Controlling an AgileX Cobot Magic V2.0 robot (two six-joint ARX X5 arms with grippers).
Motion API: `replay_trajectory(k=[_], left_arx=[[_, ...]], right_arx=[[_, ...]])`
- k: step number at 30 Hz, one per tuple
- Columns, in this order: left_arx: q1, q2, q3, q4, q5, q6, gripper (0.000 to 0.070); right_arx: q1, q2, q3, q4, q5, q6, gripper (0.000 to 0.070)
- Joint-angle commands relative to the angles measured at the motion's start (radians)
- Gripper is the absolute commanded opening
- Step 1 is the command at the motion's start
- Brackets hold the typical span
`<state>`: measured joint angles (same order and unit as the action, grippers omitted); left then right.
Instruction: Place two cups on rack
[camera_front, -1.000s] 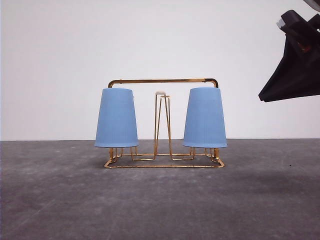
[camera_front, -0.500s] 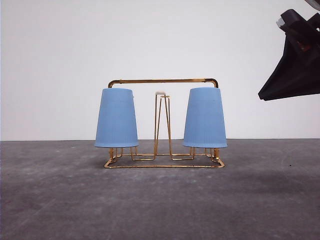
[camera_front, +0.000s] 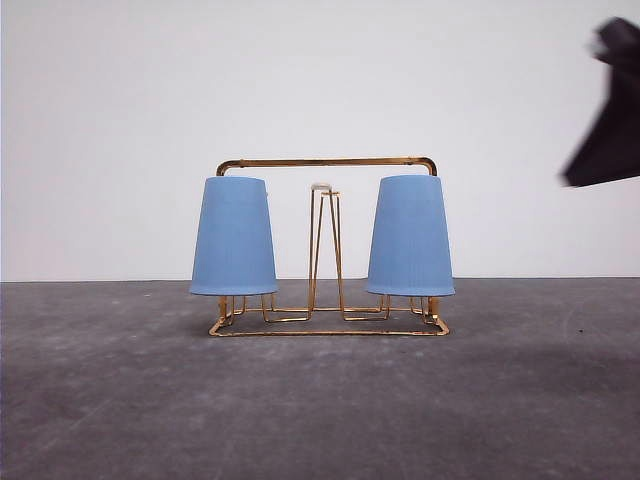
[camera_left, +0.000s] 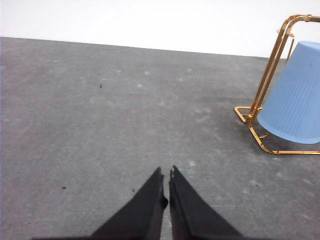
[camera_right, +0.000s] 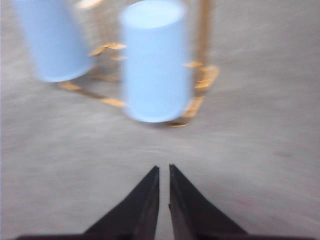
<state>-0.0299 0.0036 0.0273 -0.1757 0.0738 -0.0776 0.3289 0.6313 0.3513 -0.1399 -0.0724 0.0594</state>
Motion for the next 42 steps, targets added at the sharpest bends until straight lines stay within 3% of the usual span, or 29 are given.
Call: replay_trajectory(k=[1, 7, 12, 42], left_arx=[[0.002, 0.000, -0.015, 0.012, -0.003, 0.010, 0.0000], [0.002, 0.000, -0.015, 0.013, -0.003, 0.010, 0.0000], [0.002, 0.000, -0.015, 0.012, -0.003, 0.010, 0.0000], [0.002, 0.000, -0.015, 0.013, -0.003, 0.010, 0.0000]], right_arx=[[-0.028, -0.095, -0.082, -0.018, 0.067, -0.022, 0.0032], [-0.192, -0.467, -0.282, -0.019, 0.099, 0.012, 0.0032], [-0.271, -0.628, -0.337, -0.019, 0.096, 0.012, 0.0032], [-0.297, -0.628, -0.339, -0.017, 0.093, 0.012, 0.0032]])
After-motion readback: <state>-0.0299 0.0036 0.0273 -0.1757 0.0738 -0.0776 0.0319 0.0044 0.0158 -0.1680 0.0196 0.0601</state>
